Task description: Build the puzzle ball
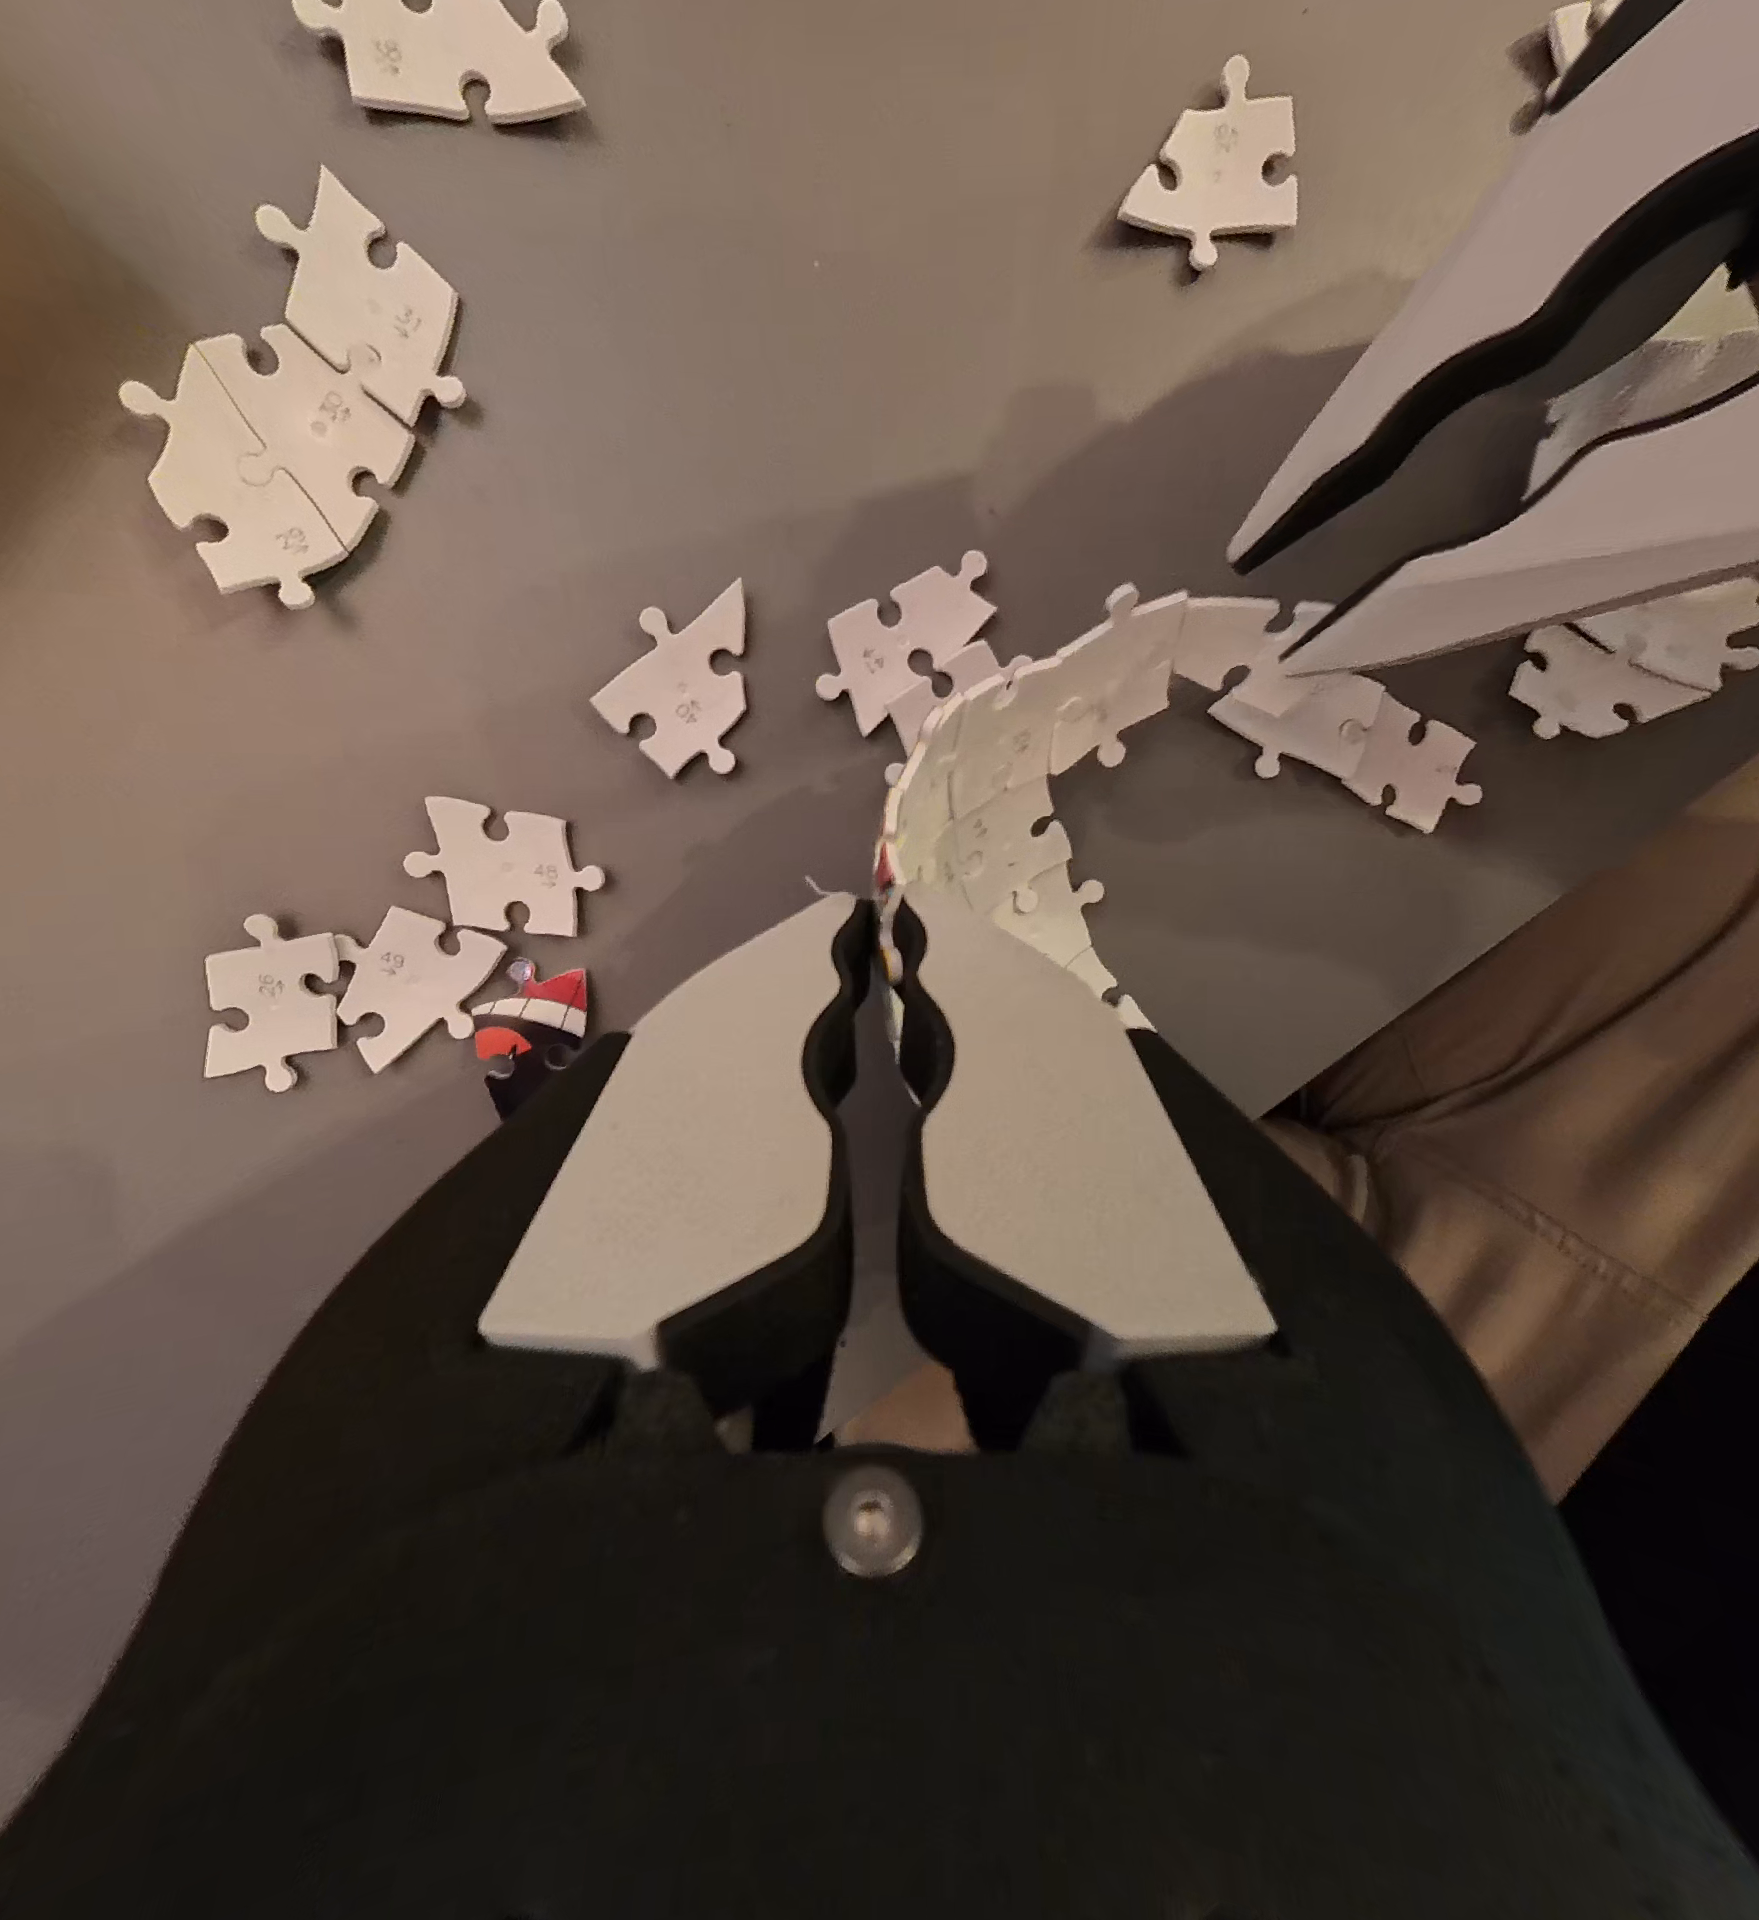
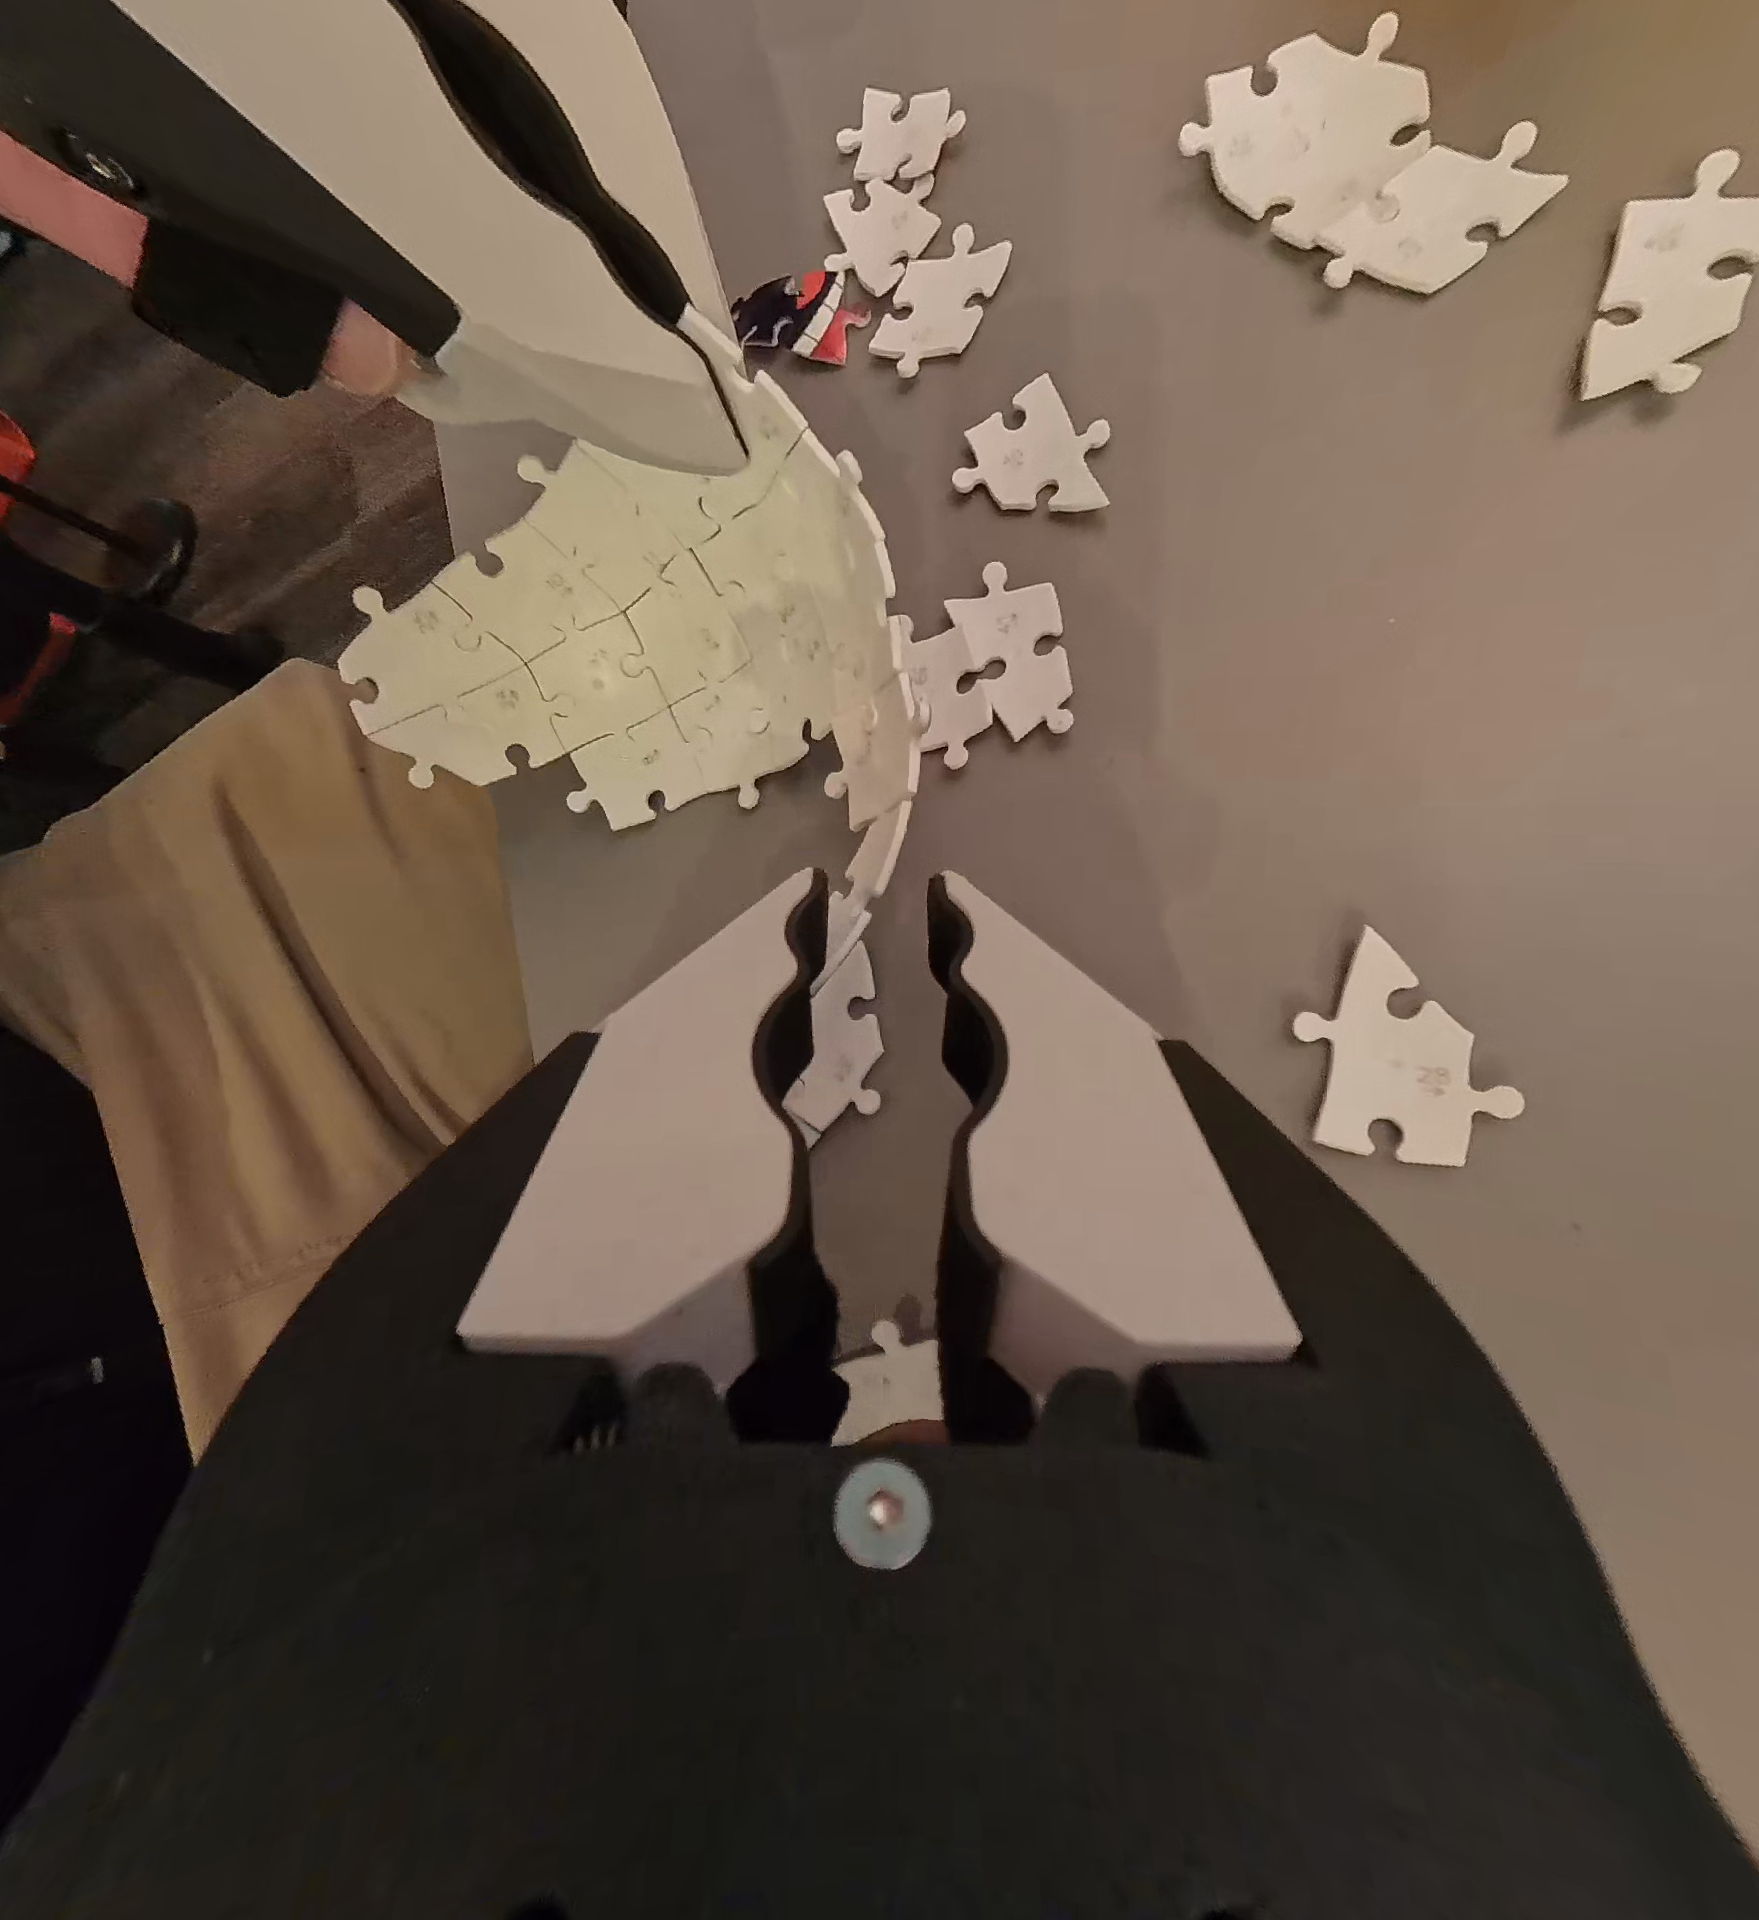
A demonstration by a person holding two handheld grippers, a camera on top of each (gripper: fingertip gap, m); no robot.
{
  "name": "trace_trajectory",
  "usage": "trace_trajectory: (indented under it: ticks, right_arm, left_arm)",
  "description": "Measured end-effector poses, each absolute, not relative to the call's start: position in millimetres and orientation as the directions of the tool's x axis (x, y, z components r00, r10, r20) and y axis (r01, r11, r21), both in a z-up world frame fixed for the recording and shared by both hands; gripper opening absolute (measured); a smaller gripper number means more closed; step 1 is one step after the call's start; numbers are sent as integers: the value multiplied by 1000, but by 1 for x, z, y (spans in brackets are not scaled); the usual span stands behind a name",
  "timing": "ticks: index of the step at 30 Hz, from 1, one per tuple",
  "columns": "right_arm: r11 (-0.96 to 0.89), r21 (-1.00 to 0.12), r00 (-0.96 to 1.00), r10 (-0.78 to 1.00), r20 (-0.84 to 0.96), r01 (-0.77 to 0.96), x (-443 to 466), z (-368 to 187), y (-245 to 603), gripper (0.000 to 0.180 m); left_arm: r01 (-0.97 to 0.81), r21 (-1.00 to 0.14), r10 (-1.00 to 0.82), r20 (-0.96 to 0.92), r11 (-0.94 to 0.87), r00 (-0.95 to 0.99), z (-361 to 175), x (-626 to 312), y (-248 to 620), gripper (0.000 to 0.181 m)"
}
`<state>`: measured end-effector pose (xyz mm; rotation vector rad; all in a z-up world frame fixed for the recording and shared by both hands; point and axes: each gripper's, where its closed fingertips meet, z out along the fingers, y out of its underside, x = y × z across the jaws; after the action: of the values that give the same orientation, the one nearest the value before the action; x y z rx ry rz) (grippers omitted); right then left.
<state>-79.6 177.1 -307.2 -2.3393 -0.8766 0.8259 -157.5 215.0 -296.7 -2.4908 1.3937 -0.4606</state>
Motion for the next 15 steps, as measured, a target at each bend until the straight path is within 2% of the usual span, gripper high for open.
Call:
trace_trajectory:
  ticks: [1, 15]
  right_arm:
    - [-668, -627, 610, 706, -361, 401, -80, -308, 177, 17]
    - [-699, -595, 612, 684, -397, 396, -66, -302, 173, 18]
  left_arm:
    - [-777, -367, -857, 150, -512, 494, -297, -157, 215, 2]
    - [-722, -429, -833, 169, -543, 526, -298, -159, 215, 2]
